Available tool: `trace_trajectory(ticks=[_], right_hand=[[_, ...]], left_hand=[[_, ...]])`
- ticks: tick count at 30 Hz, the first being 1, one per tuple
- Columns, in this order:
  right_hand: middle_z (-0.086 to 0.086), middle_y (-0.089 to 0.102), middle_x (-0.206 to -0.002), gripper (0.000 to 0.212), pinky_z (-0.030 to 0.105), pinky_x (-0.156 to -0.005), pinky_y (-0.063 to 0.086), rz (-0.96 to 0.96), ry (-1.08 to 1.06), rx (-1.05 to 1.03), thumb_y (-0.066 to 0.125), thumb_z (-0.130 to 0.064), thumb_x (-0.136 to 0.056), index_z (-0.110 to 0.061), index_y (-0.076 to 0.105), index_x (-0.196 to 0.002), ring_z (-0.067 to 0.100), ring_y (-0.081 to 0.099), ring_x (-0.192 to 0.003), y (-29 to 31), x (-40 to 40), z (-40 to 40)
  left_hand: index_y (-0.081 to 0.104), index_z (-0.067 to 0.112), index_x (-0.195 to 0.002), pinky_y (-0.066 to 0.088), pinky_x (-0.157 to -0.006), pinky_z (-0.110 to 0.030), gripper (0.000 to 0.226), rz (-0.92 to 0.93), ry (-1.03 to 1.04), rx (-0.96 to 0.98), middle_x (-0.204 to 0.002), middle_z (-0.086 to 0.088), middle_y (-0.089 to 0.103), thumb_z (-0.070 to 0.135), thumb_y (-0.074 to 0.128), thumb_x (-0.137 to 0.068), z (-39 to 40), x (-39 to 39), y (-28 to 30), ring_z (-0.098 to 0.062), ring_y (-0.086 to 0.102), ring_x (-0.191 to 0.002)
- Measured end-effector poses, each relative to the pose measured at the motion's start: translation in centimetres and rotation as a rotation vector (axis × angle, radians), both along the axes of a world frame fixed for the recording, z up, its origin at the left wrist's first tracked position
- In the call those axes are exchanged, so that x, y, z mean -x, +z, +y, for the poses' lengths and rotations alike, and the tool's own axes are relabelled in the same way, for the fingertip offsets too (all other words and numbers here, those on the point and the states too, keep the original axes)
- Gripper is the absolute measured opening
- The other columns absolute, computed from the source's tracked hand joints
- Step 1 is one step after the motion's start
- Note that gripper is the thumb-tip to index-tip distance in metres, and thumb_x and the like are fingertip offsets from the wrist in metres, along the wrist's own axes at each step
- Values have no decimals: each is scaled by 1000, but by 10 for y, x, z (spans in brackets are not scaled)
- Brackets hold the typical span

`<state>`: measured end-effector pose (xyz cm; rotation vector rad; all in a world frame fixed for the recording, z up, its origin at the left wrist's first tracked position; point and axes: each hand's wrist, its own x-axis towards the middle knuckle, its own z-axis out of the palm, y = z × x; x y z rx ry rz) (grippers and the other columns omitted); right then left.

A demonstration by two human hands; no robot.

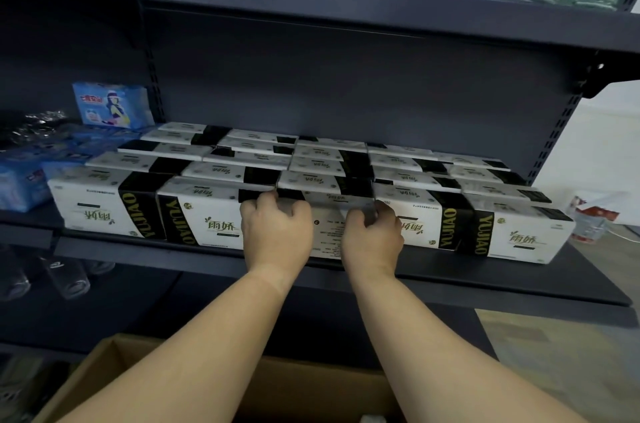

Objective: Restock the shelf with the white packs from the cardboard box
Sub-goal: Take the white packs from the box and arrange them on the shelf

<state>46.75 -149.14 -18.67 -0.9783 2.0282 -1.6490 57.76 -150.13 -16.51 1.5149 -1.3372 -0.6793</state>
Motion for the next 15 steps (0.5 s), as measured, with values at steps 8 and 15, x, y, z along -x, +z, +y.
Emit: trace_trajectory(ticks=[8,15], right_hand=[[9,52,-132,43,32,-93,35,1,35,-3,56,-25,-93,-9,51,-134,30,44,-124,0,2,4],[9,48,-135,48,36,-101,42,-16,50,5,54,-24,-93,-11,47,-139,29,46,-125,-1,0,11]], left_hand=[[57,8,-114,36,-75,-29,31,14,18,13,-116,-6,47,26,49,-91,10,2,3,-24,50,-92],[52,11,-128,35,-78,-28,38,26,-16,41,-112,3,47,27,48,-94,20,1,-2,-14,47,-92]])
